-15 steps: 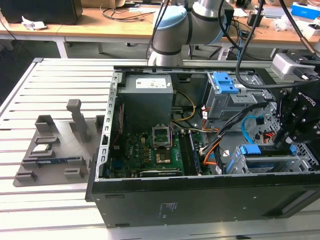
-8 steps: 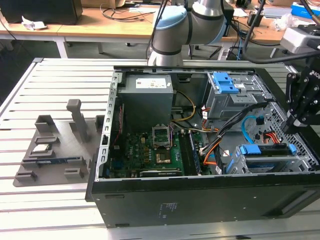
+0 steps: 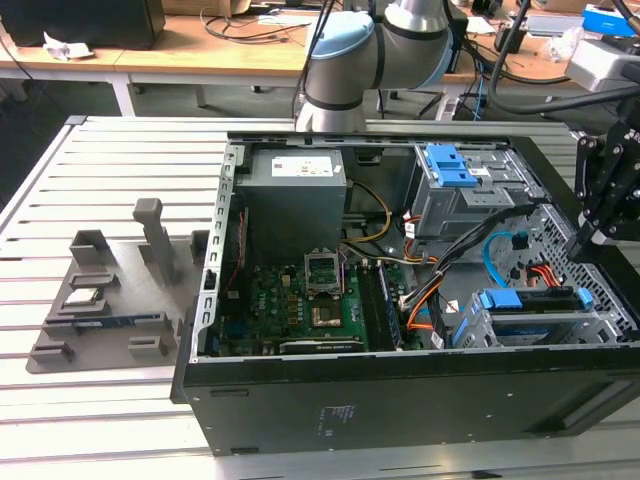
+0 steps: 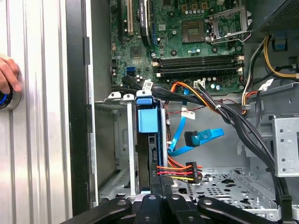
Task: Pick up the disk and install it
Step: 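Insert the second disk wire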
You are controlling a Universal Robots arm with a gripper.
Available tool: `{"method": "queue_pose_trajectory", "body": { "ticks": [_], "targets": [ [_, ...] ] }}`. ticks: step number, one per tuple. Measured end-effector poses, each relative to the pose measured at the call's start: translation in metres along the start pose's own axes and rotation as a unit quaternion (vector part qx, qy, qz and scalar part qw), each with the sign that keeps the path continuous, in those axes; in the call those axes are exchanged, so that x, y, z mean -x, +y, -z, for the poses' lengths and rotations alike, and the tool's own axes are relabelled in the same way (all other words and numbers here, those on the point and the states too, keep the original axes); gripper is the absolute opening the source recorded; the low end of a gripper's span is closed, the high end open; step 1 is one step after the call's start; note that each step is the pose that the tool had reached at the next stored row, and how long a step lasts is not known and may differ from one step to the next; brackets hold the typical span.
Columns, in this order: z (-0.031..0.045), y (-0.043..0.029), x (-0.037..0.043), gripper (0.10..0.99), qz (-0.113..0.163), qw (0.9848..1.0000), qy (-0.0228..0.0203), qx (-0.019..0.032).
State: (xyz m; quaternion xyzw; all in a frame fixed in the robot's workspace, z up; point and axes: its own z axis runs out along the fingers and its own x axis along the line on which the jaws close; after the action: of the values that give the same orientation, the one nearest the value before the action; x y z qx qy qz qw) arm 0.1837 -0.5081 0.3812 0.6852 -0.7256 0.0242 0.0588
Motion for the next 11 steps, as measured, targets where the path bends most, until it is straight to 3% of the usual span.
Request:
{"method": "queue_pose_trajectory", "body": {
  "ticks": [4, 6, 7, 8, 11],
  "targets": [
    [0.0004, 0.0, -0.0001, 0.114, 0.0, 1.0, 0.0, 0.0],
    [0.0006, 0.0, -0.0001, 0.235, 0.0, 1.0, 0.0, 0.0],
    [0.0006, 0.0, -0.0001, 0.235, 0.0, 1.0, 0.0, 0.0],
    [0.0007, 0.0, -0.0001, 0.302, 0.0, 1.0, 0.0, 0.0],
    [0.0015, 0.0003, 0.0058, 0.302, 0.0, 1.0, 0.0, 0.0]
  ]
}}
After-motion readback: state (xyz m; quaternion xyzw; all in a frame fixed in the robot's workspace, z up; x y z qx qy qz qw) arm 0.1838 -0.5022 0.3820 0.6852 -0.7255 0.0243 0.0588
